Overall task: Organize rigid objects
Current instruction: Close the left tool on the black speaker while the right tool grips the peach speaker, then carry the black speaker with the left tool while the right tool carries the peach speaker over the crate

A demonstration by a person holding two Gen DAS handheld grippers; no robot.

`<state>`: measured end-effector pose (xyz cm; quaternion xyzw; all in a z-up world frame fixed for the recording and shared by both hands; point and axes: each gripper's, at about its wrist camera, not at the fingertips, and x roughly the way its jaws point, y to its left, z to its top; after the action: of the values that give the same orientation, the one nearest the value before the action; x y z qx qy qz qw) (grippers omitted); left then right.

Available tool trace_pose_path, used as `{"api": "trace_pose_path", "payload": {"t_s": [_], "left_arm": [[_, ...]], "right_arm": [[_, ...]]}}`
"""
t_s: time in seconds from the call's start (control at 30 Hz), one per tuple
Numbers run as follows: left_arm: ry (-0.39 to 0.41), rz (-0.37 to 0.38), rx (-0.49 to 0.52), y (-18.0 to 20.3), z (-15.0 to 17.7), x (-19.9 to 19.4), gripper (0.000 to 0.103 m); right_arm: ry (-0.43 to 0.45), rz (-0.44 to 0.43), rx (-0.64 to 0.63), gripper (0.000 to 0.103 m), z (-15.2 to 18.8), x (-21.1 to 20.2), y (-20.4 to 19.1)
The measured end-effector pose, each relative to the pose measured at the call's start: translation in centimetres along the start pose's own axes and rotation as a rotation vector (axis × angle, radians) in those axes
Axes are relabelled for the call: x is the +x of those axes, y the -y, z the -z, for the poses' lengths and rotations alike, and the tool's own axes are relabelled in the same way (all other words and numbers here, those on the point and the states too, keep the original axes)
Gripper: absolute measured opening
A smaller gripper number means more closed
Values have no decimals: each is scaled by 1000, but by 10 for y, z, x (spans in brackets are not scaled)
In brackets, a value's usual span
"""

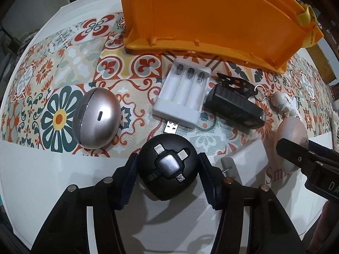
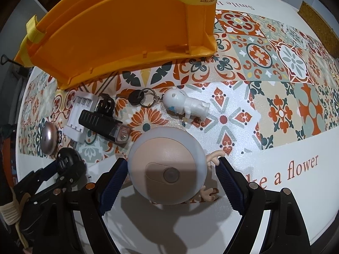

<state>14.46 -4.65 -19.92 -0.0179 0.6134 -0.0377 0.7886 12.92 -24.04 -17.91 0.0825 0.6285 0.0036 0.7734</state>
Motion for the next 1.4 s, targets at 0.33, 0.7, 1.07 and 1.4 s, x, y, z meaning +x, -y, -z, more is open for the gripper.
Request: {"api": "trace_pose_path", "payload": {"t_s": [0.33, 0.7, 1.07, 1.4], "left_arm": [[38, 11, 11, -1, 7, -28, 55], [139, 38, 34, -4, 12, -79, 55], [282, 46, 55, 1, 0, -123, 55], [350, 71, 67, -1, -14, -148, 55]], "right_arm": [[24, -1, -12, 85, 3, -11, -14], [94, -12, -58, 85, 8, -47, -23], [194, -24, -75, 85, 2, -83, -33], [269, -50, -74, 85, -7, -108, -36]]}}
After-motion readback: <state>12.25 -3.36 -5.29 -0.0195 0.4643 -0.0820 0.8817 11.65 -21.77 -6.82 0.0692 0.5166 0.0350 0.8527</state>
